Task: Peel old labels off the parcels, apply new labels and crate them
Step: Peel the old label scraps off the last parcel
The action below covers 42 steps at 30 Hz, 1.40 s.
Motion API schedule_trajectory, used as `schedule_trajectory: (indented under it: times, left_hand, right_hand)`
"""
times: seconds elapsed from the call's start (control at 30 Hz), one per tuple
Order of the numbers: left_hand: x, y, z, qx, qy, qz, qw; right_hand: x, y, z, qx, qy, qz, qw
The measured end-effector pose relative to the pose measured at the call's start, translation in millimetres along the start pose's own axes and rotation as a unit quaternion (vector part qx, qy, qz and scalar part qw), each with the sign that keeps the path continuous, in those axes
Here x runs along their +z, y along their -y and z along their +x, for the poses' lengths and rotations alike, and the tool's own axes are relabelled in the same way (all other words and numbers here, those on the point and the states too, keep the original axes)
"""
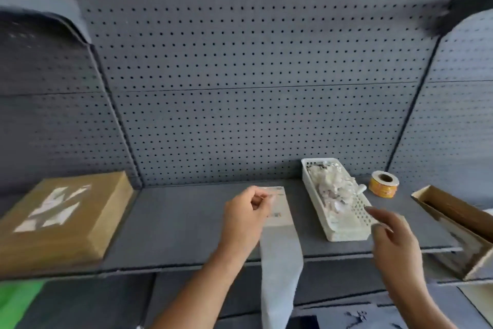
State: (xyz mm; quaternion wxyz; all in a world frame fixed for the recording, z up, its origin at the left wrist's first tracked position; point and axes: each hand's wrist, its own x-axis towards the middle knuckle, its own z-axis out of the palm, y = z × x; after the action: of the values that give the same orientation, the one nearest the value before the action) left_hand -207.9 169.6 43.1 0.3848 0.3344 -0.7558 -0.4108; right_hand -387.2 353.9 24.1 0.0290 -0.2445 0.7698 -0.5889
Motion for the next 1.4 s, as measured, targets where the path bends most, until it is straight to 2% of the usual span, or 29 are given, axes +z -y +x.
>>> schedule_trajectory:
  times: [0.17,0.37,0.57,0.83,1.07,1.23,1.4]
  left_hand:
    - [-105,23,-2,-0.036,-0.102,-0.015,0.994]
    - [-229,72,-10,-0.074,-0.183,0.014,0.98]
    - [-320,117,-16,-0.09,-0.249,0.066,0.962]
    - [-398,170,-23,-0.122,-0.317,0.107,0.934]
    - [-433,201,-37,-0.184,-0.359,0.128,0.906]
    - [-455,225,-49,-0.226,-0.386,0.183,0.876]
    - [-473,240,-57,-0.281,-0.417,0.138,0.853]
  right_hand:
    - [91,54,-11,-0.113,0.064,0.004,0.991]
    - [198,105,-46,-0.13,0.182,0.031,0.974]
    - [279,132,-82,-0.125,0.226,0.048,0.965]
    - [353,161,-110,-0.087,0.303,0.049,0.948]
    - [413,169,-120,-0.106,0.404,0.03,0.908]
    - [454,168,-133,-0.115,0.476,0.007,0.872]
    - [478,166,-150,-0.039,0.528,0.01,0.848]
